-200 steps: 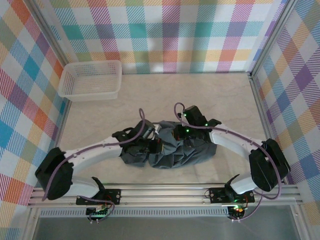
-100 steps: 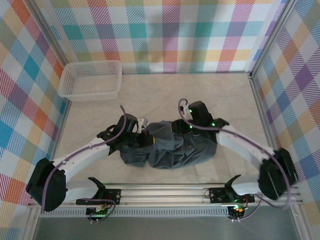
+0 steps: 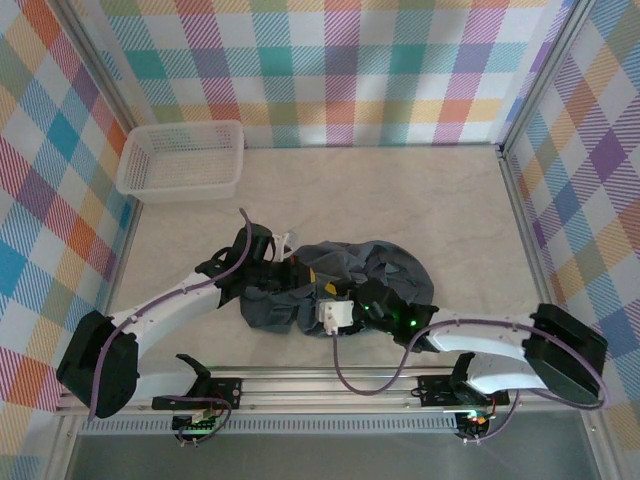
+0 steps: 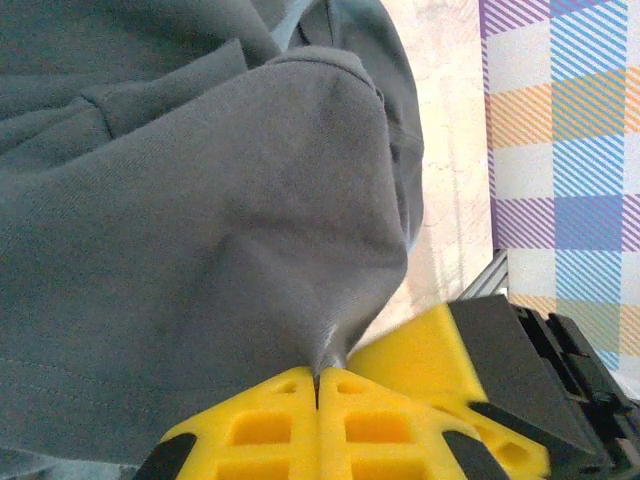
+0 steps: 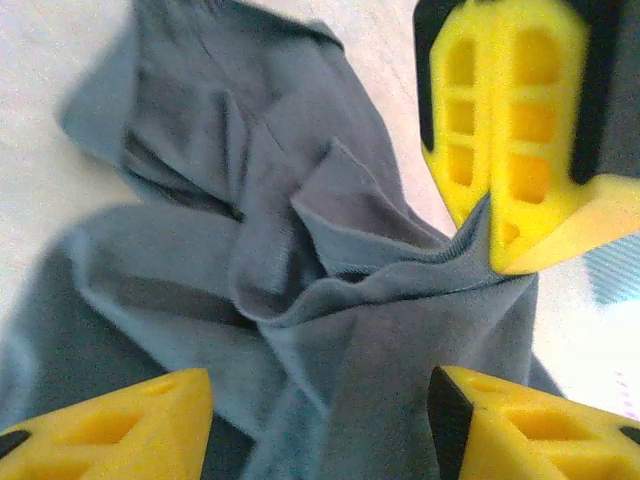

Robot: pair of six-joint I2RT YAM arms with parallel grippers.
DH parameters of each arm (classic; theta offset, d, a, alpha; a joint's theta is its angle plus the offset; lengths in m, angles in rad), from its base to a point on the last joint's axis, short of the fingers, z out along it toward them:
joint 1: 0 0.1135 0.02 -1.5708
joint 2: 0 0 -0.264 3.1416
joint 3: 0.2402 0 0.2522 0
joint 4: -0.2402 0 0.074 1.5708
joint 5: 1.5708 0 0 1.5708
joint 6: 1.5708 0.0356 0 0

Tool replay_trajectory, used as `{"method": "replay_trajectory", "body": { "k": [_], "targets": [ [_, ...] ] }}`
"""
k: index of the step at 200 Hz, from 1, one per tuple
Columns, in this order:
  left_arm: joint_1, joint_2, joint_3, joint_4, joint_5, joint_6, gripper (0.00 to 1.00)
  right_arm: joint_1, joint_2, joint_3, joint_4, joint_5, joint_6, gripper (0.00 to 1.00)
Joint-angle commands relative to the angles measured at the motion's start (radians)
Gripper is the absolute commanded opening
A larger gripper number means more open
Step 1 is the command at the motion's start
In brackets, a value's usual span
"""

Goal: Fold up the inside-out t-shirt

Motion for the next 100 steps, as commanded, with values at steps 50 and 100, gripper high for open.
{"method": "replay_trajectory", "body": {
  "k": [50,100],
  "targets": [
    [0.016,0.005,0.014,0.031,0.040,-0.015,0.00,0.003,0.178,0.036,0.268,0.211,-0.311,0.45],
    [0.029,-0.036,-0.005,-0.002,0.006,0.004,0.06,0.005,0.070,0.062,0.177,0.137,-0.175,0.00]
  ]
}}
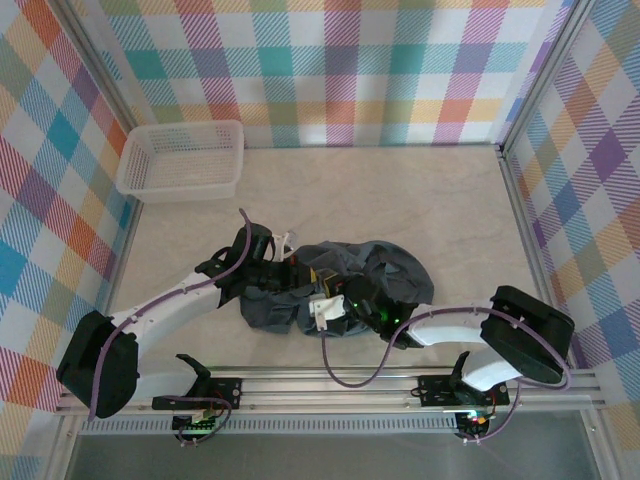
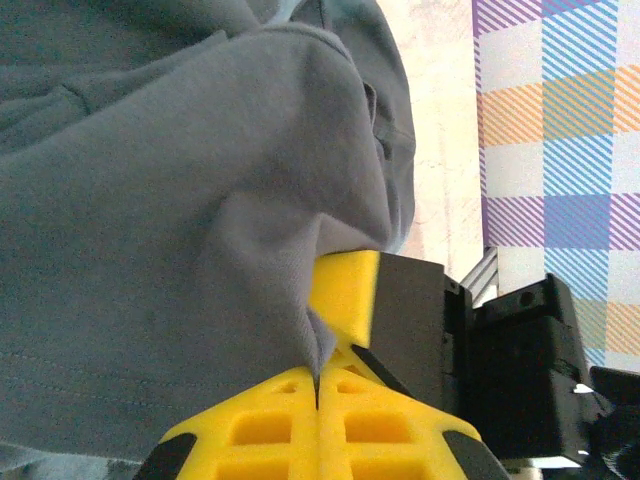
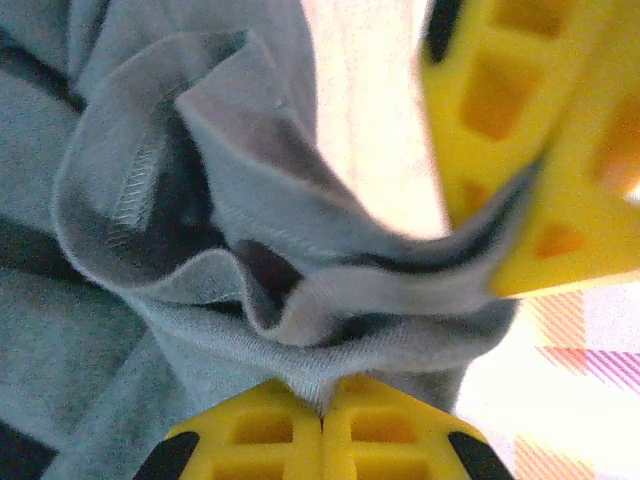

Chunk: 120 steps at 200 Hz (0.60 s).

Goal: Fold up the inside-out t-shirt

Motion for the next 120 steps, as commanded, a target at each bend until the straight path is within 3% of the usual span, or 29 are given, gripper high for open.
{"method": "replay_trajectory", "body": {
  "k": [1,35,58,91,107,120],
  "targets": [
    [0.025,-0.036,-0.005,-0.008,-0.012,0.020,0.07,0.005,-0.100,0.036,-0.043,-0.063,0.096,0.00],
    [0.091,-0.134,0.006,-0.068,-0.047,0.045,0.29,-0.002,-0.263,0.069,-0.320,-0.243,0.312,0.00],
    [0.148,-0.242,0.047,-0.145,-0.072,0.086,0.43,-0.012,-0.314,0.107,-0.340,-0.168,0.500,0.00],
    [0.150,-0.403,0.093,-0.292,-0.194,0.247,0.60,-0.127,-0.299,0.366,-0.514,-0.114,0.848,0.00],
    [0.149,-0.453,0.053,-0.336,-0.300,0.257,0.62,-0.226,-0.262,0.511,-0.646,-0.122,1.032,0.00],
    [0.154,-0.450,0.042,-0.442,-0.474,0.184,0.69,-0.297,-0.261,0.558,-0.693,-0.114,1.152,0.00]
  ]
}}
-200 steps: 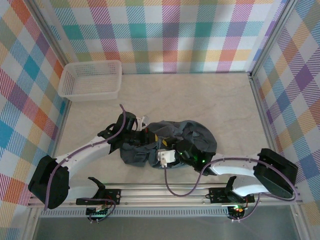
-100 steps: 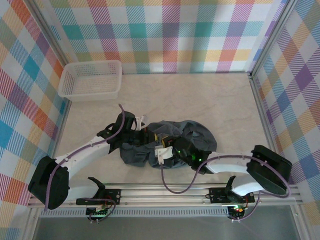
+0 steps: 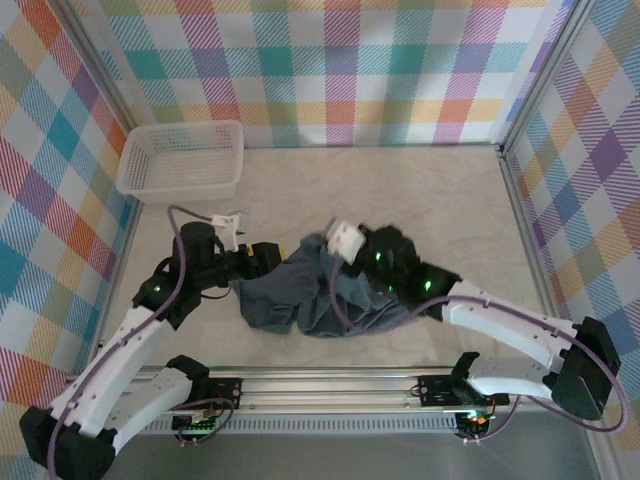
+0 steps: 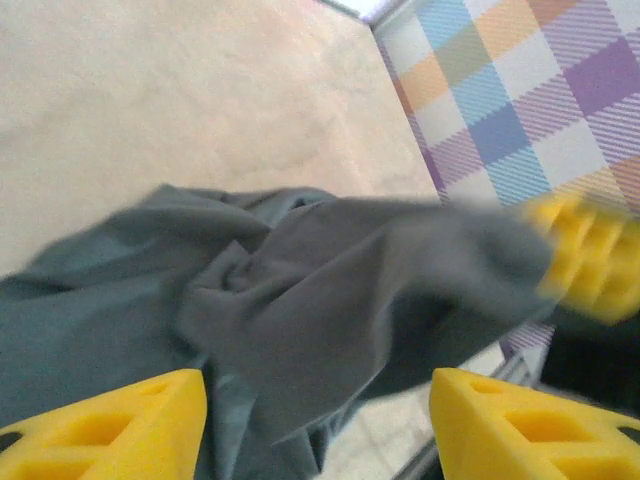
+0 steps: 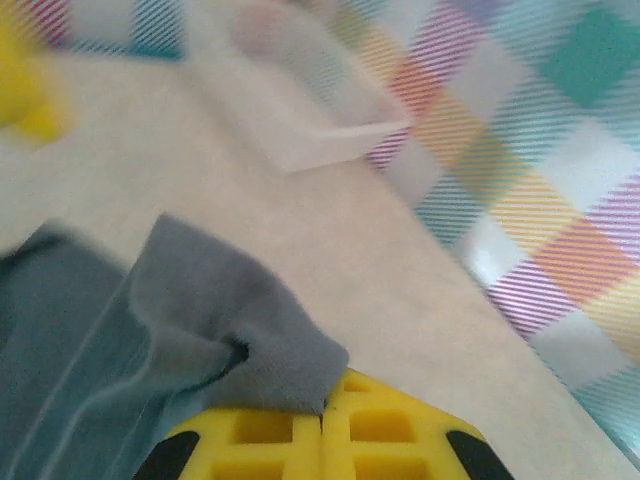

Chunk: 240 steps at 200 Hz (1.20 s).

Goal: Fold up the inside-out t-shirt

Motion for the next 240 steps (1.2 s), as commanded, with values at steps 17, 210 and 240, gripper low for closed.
{"method": "replay_trajectory", "body": {
  "k": [17,210,240],
  "targets": [
    [0.056,0.063,-0.006,-0.340,-0.349,-0.083,0.71,-0.190,-0.047,0.074,-0.124,0.047,0.478,0.00],
    [0.195,0.218,-0.378,-0.083,-0.069,-0.418,0.39,-0.318,0.035,0.152,-0.415,-0.106,0.788,0.00],
    [0.195,0.257,-0.394,-0.035,-0.046,-0.428,0.30,-0.317,0.035,0.151,-0.424,-0.105,0.789,0.00]
  ]
}}
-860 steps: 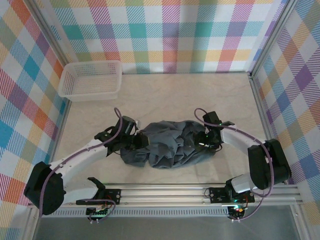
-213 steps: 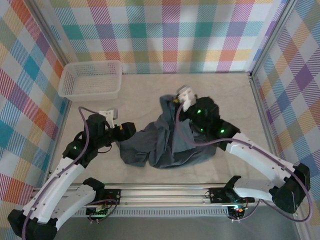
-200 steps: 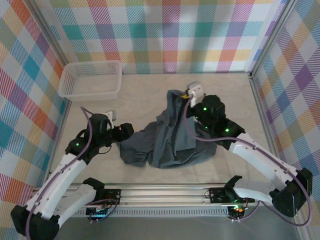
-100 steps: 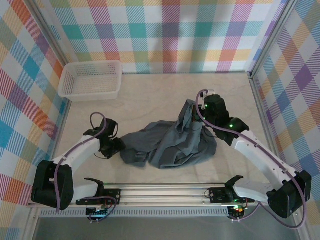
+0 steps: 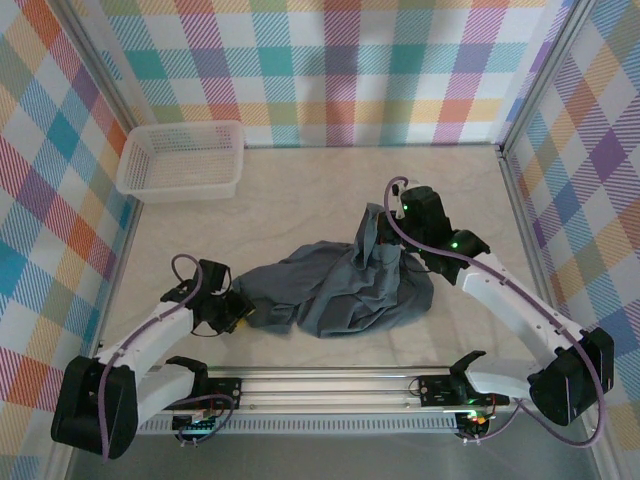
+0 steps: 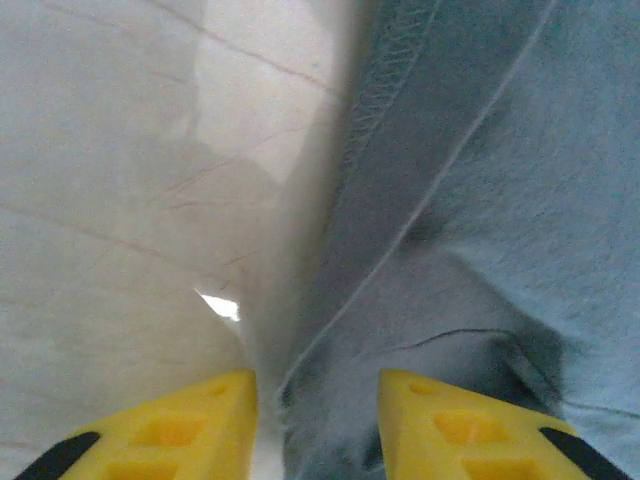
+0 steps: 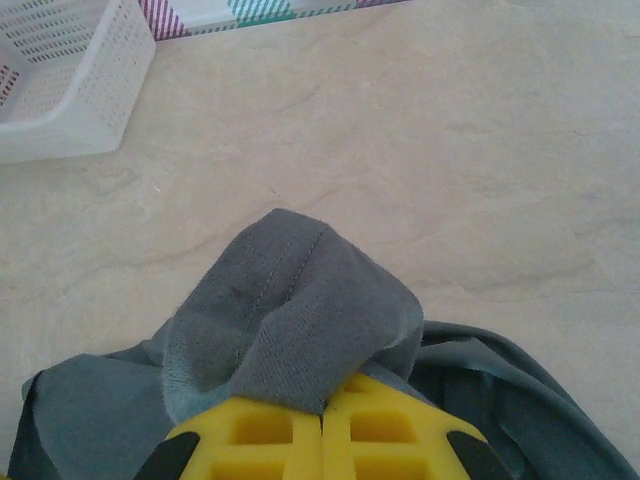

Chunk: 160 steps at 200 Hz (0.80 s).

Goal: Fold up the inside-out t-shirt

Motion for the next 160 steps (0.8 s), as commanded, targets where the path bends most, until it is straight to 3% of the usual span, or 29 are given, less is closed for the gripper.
{"method": "replay_trajectory", "body": {
  "k": [1,39,52,57,75,97,130,160],
  "targets": [
    [0.003,0.016,-0.024,0.065,0.039,-0.029,0.30,0.001,0.002,0.034,0.002,-0.016,0.008,0.00],
    [0.002,0.014,-0.026,0.052,0.019,-0.021,0.23,0.001,-0.006,0.025,0.004,-0.020,0.017,0.00],
    [0.003,0.012,-0.024,0.045,0.016,-0.020,0.11,0.001,-0.006,0.033,0.000,-0.020,0.020,0.00],
    [0.003,0.006,-0.020,0.041,0.014,-0.021,0.00,0.001,-0.006,0.039,-0.004,-0.020,0.023,0.00],
    [0.009,-0.049,0.078,-0.031,0.025,0.013,0.00,0.000,-0.020,0.104,-0.050,0.001,0.041,0.00],
    [0.050,-0.093,0.506,-0.251,-0.034,0.183,0.00,-0.047,-0.058,0.288,-0.099,0.103,-0.006,0.00],
    [0.215,0.136,1.293,-0.503,-0.013,0.392,0.00,-0.234,-0.014,0.676,-0.184,0.197,-0.064,0.00],
    [0.339,0.230,1.578,-0.505,0.083,0.374,0.00,-0.293,0.001,0.791,-0.179,0.215,-0.142,0.00]
  ]
}}
